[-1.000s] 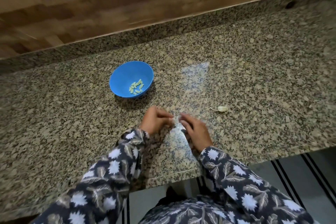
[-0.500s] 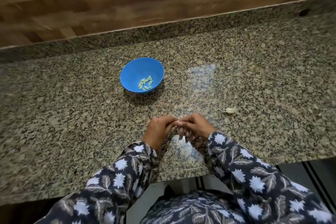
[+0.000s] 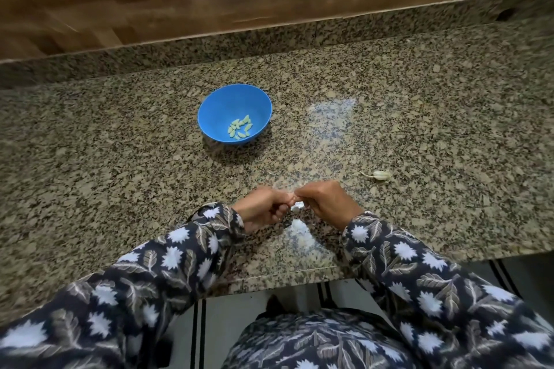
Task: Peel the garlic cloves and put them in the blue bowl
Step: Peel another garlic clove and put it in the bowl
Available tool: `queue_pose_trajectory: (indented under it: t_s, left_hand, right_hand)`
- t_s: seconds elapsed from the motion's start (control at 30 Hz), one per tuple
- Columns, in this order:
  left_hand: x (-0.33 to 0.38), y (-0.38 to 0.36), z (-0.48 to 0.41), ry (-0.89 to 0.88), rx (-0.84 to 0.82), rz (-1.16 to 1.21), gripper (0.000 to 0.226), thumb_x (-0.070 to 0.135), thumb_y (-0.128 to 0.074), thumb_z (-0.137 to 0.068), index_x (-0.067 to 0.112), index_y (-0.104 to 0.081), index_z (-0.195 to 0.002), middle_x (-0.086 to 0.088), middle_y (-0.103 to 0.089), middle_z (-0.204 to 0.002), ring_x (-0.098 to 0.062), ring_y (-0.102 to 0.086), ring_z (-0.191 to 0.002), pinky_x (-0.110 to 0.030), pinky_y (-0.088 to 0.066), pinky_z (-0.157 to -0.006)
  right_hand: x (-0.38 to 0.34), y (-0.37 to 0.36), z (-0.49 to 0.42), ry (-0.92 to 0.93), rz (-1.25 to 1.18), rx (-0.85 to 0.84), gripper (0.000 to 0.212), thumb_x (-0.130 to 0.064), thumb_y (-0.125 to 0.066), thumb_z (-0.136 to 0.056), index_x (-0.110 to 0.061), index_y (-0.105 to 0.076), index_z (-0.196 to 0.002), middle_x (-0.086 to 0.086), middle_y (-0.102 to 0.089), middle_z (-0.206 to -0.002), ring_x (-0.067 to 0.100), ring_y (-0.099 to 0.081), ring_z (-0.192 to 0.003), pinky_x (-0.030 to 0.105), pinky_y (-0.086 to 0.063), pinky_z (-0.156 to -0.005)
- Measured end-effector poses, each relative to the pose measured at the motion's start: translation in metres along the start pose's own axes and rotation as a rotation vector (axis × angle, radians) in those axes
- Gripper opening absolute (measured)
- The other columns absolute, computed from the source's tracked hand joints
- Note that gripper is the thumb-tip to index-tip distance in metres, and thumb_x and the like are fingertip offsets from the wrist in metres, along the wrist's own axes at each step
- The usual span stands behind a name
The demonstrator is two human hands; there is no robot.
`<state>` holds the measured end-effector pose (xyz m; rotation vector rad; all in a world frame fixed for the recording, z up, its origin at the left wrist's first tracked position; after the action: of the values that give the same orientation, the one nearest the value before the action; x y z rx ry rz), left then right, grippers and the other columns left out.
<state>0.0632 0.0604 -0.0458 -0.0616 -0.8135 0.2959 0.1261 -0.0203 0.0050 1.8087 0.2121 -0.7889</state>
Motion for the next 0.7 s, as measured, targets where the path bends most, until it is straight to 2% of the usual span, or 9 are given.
queue_pose_trajectory:
  t_s: [0.07, 0.1, 0.2, 0.3, 0.37, 0.43, 0.5, 0.57, 0.7]
  left_hand:
    - [0.001, -0.003, 0.004, -0.014, -0.023, 0.003, 0.021, 0.009, -0.045, -0.096, 0.007, -0.056, -0.078, 0.002, -0.046, -0.062, -0.005, -0.04, -0.049, -0.012, -0.032, -0.044]
    - [0.008, -0.002, 0.004, -0.123, 0.009, -0.172, 0.021, 0.012, -0.047, -0.096, 0.008, -0.057, -0.078, 0.004, -0.047, -0.061, -0.003, -0.04, -0.048, -0.011, -0.032, -0.044]
    - [0.044, -0.005, 0.019, -0.708, 0.26, -0.992, 0.023, 0.017, -0.048, -0.094, 0.007, -0.062, -0.079, 0.007, -0.051, -0.067, -0.002, -0.042, -0.057, -0.008, -0.031, -0.055]
    - [0.052, -0.013, 0.031, -1.057, 0.325, -1.191, 0.03, 0.018, -0.042, -0.09, 0.001, -0.064, -0.078, -0.003, -0.057, -0.068, -0.009, -0.044, -0.063, -0.006, -0.027, -0.061]
    - [0.05, -0.009, 0.027, -0.977, 0.308, -1.081, 0.026, 0.018, -0.048, -0.091, 0.002, -0.068, -0.084, -0.006, -0.063, -0.07, -0.011, -0.05, -0.061, -0.005, -0.036, -0.06]
    - [0.041, 0.006, 0.015, -0.749, 0.329, -0.803, 0.017, 0.019, -0.061, -0.089, 0.007, -0.072, -0.092, -0.005, -0.069, -0.077, -0.016, -0.062, -0.065, -0.018, -0.052, -0.062]
    - [0.032, 0.016, 0.009, -0.66, 0.381, -0.583, 0.011, 0.02, -0.069, -0.082, 0.015, -0.073, -0.092, -0.002, -0.072, -0.079, -0.017, -0.067, -0.069, -0.032, -0.057, -0.065]
    - [0.025, 0.017, 0.006, -0.626, 0.388, -0.496, 0.009, 0.016, -0.071, -0.081, 0.019, -0.073, -0.089, -0.002, -0.072, -0.079, -0.02, -0.069, -0.07, -0.036, -0.058, -0.066]
    - [0.028, 0.006, 0.013, -0.611, 0.419, -0.671, 0.01, 0.012, -0.068, -0.084, 0.011, -0.074, -0.091, 0.004, -0.069, -0.074, -0.006, -0.061, -0.061, -0.012, -0.049, -0.056]
  right_hand:
    - [0.0, 0.0, -0.002, -0.003, 0.017, -0.02, 0.019, -0.009, -0.052, -0.091, -0.002, -0.069, -0.098, 0.012, -0.069, -0.074, 0.017, -0.062, -0.056, 0.024, -0.054, -0.055]
    - [0.007, 0.0, -0.004, -0.089, -0.026, -0.047, 0.019, -0.01, -0.052, -0.092, -0.004, -0.068, -0.101, 0.011, -0.068, -0.076, 0.014, -0.059, -0.056, 0.022, -0.053, -0.056]
    - [0.027, -0.013, 0.001, -0.405, -0.55, -0.137, 0.015, -0.016, -0.055, -0.089, -0.009, -0.068, -0.09, 0.003, -0.062, -0.066, 0.009, -0.052, -0.049, 0.017, -0.046, -0.047]
    - [0.028, -0.028, 0.008, -0.507, -0.976, -0.161, 0.018, -0.007, -0.05, -0.09, -0.008, -0.062, -0.077, -0.004, -0.061, -0.056, 0.004, -0.054, -0.044, 0.013, -0.044, -0.042]
    - [0.031, -0.033, 0.009, -0.551, -1.028, -0.141, 0.019, -0.004, -0.048, -0.091, -0.006, -0.061, -0.077, -0.004, -0.061, -0.055, 0.003, -0.054, -0.043, 0.013, -0.043, -0.041]
    - [0.037, -0.031, 0.008, -0.571, -0.906, -0.109, 0.015, -0.01, -0.052, -0.09, -0.007, -0.064, -0.082, 0.0, -0.061, -0.059, 0.004, -0.055, -0.044, 0.013, -0.043, -0.041]
    - [0.042, -0.028, 0.009, -0.581, -0.744, -0.057, 0.012, -0.015, -0.056, -0.089, -0.01, -0.066, -0.086, 0.001, -0.061, -0.062, 0.005, -0.056, -0.046, 0.014, -0.044, -0.044]
    - [0.044, -0.03, 0.013, -0.601, -0.705, -0.013, 0.013, -0.014, -0.055, -0.091, -0.014, -0.067, -0.086, 0.0, -0.061, -0.061, 0.005, -0.055, -0.047, 0.015, -0.044, -0.045]
    - [0.042, -0.029, 0.017, -0.579, -0.554, -0.01, 0.019, -0.01, -0.052, -0.093, 0.001, -0.067, -0.089, -0.002, -0.058, -0.062, 0.003, -0.052, -0.049, 0.015, -0.044, -0.05]
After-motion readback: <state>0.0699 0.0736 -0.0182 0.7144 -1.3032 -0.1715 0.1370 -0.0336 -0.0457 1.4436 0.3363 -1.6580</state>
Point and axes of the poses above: each hand's wrist, its own z-axis away from the middle knuckle, its own y-axis out of the back of the hand, x = y × z, the point moved 8 cm from there along -z, towards the middle knuckle
